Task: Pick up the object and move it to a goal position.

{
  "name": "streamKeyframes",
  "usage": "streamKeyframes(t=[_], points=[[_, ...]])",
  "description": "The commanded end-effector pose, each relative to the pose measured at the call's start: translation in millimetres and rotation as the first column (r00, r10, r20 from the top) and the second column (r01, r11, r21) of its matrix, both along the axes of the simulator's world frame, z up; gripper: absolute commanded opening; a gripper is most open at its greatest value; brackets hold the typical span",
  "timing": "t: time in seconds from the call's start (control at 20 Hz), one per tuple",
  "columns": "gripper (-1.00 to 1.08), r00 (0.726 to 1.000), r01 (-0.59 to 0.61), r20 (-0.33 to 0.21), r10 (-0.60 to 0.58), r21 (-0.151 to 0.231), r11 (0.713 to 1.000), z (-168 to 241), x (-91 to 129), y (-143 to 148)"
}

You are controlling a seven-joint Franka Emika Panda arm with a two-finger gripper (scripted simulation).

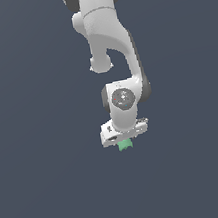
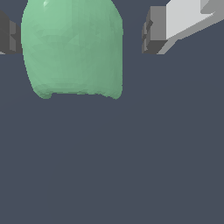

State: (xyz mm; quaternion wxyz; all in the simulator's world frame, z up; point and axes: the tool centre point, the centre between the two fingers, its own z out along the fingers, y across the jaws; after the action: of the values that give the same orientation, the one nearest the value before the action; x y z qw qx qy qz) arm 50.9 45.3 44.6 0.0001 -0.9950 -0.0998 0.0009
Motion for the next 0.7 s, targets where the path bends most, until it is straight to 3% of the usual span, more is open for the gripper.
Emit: streamKeyframes(t=[0.0,0.1,0.15,0.65], points=[[1.00,1.000,0.000,0.002,0.000,0.000,1.000,-3.9,1.2,0.1],[1.00,1.000,0.000,0.002,0.000,0.000,1.000,-3.7,1.7,0.1],[-1.00,1.000,0.000,0.002,0.000,0.000,1.000,-3.7,1.7,0.1],[-1.00,1.000,0.000,0.002,0.000,0.000,1.000,-3.7,1.7,0.1]])
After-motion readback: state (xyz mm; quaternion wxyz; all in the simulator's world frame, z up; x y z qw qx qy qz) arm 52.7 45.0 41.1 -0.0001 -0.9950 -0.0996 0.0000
